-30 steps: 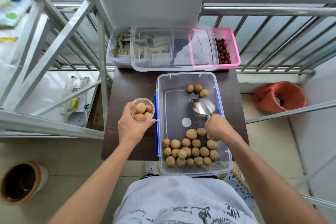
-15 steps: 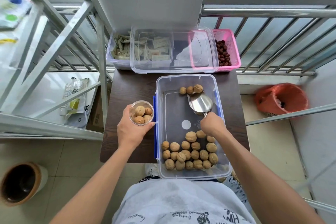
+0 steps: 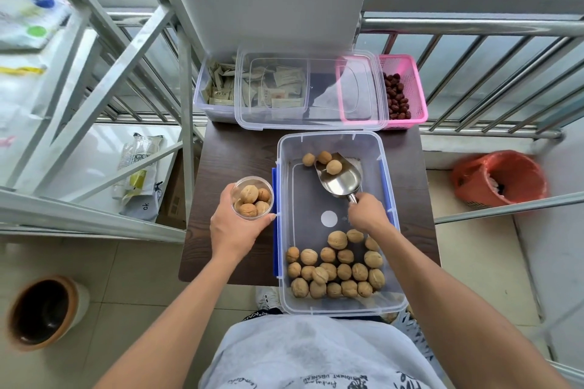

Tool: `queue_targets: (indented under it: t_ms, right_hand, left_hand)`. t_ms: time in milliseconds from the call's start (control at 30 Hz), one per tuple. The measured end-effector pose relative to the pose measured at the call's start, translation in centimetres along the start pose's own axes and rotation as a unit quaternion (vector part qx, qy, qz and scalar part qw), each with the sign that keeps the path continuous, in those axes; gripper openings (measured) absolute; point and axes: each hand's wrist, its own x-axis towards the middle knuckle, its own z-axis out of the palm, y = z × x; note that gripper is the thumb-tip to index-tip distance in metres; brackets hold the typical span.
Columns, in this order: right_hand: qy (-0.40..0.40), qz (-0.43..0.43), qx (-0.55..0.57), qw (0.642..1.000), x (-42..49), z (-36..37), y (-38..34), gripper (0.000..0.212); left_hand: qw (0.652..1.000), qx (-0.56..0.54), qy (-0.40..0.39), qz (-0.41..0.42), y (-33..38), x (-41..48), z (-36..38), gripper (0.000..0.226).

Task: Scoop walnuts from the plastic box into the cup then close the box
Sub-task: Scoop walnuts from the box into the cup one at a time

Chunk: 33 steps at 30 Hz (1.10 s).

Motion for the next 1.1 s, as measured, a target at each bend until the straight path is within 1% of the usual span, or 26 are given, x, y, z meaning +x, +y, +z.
queue_targets:
  t_ms: [233,367,567,633,733,833,1000,1100]
  right_hand:
    - [-0.014,-0.084,0.006,0.996,-0.2,0.9,-0.3,0.018]
    - [-0.011,-0.101,0.023,0.995,-0.3,0.8,0.4,0.019]
    - [-0.014,-0.122,0.029,0.992,-1.0,0.1,1.4,0.014]
    - [-0.028,-0.127,0.004,0.991,-1.0,-0.4,1.6,0.014]
    - [-0.060,-0.144,-0.037,0.987,-1.1,-1.4,1.6,0.017]
    - [-0.100,-0.169,-0.048,0.979,-1.4,-3.0,1.2,0.017]
    - [-0.142,-0.217,-0.057,0.964,-2.5,-4.9,-0.4,0.019]
    - [-0.162,-0.236,-0.064,0.956,-3.3,-5.5,-1.5,0.024]
  left_hand:
    - [1.000,0.000,0.000,0.000,0.1,0.1,-0.1,0.090]
    - [1.000,-0.006,-0.004,0.002,0.3,-0.2,-0.2,0.084]
    - [1.000,-0.001,-0.002,0.007,0.3,-0.6,-0.5,0.084]
    - [1.000,0.001,-0.004,0.015,0.5,-0.6,-0.6,0.083]
    - [1.000,0.009,-0.008,0.017,0.4,-0.5,-0.6,0.088]
    - [1.000,0.014,-0.013,0.013,0.4,-0.4,-0.7,0.091]
    - [1.000,0.017,-0.015,0.016,0.9,-0.6,-0.8,0.083]
    - [1.000,0.017,-0.014,0.015,1.0,-0.6,-0.7,0.080]
